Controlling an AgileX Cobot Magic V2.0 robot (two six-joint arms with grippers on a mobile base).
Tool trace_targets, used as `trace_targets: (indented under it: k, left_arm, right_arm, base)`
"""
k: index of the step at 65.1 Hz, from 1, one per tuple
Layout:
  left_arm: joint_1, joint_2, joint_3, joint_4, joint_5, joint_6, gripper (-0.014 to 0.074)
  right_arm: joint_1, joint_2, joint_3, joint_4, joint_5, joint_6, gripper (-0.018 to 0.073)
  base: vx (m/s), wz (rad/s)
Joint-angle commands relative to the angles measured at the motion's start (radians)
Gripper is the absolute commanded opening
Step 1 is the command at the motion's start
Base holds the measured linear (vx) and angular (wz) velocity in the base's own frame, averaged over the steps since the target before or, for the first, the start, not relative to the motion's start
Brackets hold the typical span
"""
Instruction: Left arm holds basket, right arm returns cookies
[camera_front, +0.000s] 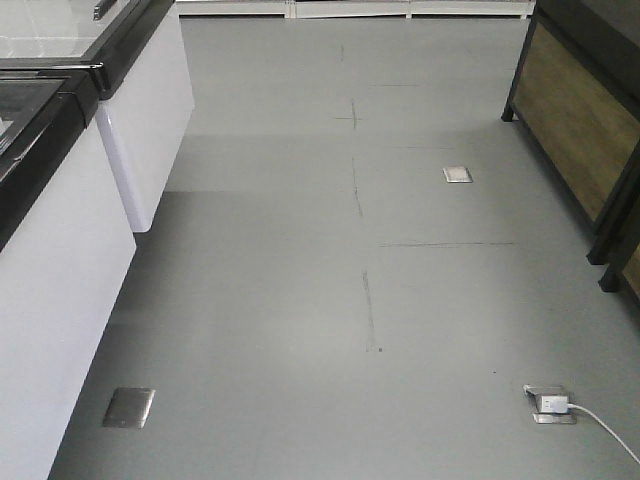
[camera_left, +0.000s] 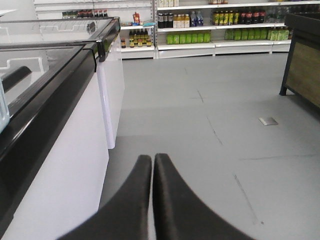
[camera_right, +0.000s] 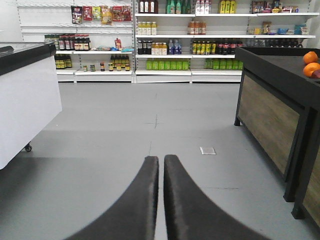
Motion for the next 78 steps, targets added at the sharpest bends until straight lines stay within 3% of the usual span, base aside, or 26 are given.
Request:
trace_targets:
  k: [1,11,20,34,44,51,61,78]
  left_arm:
    - [0.001,-0.02,-0.035,0.0,-0.125,-0.003,-0.0006]
    - [0.001,-0.02,-0.035,0.0,-0.19,-0.004,-0.0006]
    - [0.001,-0.02,-0.035,0.0,-0.323,-0.004,-0.0006]
    - [0.001,-0.02,-0.035,0.0,-0.578,-0.003,-0.0006]
    - [0.001,-0.02,-0.035,0.0,-0.862,-0.002,-0.0006]
    - [0.001,-0.02,-0.046,0.0,-0.944,-0.002,-0.0006]
    - [0.001,-0.02,-0.149,0.0,-0.841,-0.004,-0.0004]
    - [0.001,0.043,-0.505,0.0,-0.42,-0.002,-0.0005]
  right_arm:
    - [-0.001,-0.013,0.018,-0.008,-0.068,-0.004,-0.0006]
    - [-0.001,-0.013,0.018,-0.008,-0.068,-0.004,-0.0006]
    - [-0.001,-0.013,0.018,-0.008,-0.068,-0.004,-0.0006]
    - [-0.001,-0.013,0.018,-0.008,-0.068,-0.004,-0.0006]
    - [-0.001,-0.013,0.018,-0.008,-0.068,-0.004,-0.0006]
    - [-0.001,-0.013,0.018,-0.008,-0.068,-0.004,-0.0006]
    - [-0.001,-0.013,0.018,-0.008,-0.068,-0.004,-0.0006]
    - [-0.001,-0.013,0.018,-0.008,-0.068,-0.004,-0.0006]
  base:
    - [0.0,0.0]
    - [0.0,0.0]
    - [0.0,0.0]
    - [0.0,0.0]
    - [0.0,0.0]
    - [0.0,0.0]
    - [0.0,0.0]
    - [0.0,0.0]
